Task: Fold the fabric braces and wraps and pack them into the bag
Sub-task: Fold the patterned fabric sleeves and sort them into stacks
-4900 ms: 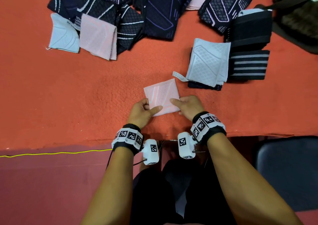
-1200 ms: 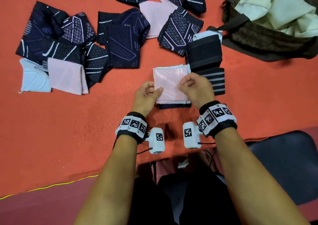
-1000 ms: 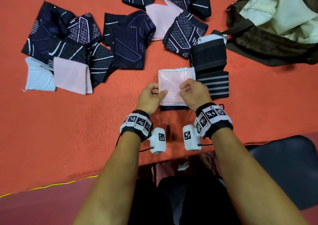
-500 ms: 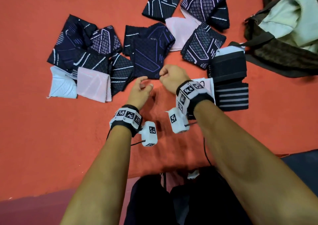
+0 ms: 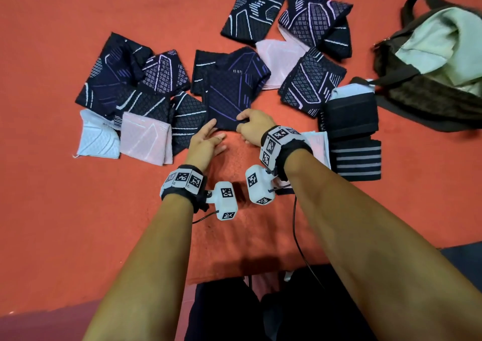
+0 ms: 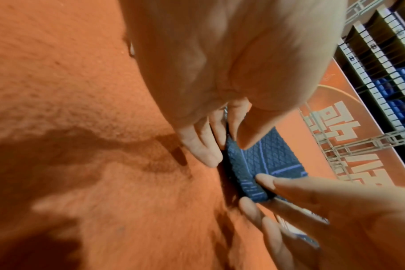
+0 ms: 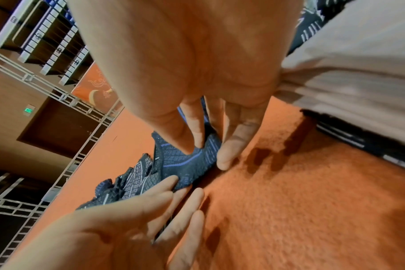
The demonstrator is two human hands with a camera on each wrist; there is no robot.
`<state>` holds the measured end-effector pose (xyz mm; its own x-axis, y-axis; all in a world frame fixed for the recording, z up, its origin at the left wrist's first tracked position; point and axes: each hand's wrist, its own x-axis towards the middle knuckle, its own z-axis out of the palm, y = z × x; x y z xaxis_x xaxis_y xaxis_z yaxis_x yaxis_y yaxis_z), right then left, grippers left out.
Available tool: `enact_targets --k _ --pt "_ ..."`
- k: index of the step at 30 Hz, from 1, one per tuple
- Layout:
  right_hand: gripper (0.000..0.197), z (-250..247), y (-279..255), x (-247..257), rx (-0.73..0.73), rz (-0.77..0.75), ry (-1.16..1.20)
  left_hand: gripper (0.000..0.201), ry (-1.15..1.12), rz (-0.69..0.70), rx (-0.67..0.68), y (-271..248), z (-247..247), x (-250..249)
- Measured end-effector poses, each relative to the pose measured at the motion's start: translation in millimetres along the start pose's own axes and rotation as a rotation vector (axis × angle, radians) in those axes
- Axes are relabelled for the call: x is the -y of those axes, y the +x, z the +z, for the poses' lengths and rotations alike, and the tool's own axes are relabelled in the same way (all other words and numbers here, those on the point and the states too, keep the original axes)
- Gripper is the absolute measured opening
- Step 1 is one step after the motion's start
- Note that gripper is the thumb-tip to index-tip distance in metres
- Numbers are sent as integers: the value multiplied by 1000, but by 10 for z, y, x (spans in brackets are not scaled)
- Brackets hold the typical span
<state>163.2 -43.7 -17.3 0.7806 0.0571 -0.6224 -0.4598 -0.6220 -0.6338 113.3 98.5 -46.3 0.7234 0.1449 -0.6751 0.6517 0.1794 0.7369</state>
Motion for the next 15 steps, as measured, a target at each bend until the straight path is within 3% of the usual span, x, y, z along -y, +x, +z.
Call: enact_targets --k 4,10,15 --pt "28 -55 -134 -9 1 -45 17 54 -61 41 0 -96 -26 28" --pt "20 20 -549 -126 56 -91 71 32 -119 111 -45 -375 -145 95" --pt "13 370 -861 -567 203 -33 21 45 -43 52 -89 -623 -277 413"
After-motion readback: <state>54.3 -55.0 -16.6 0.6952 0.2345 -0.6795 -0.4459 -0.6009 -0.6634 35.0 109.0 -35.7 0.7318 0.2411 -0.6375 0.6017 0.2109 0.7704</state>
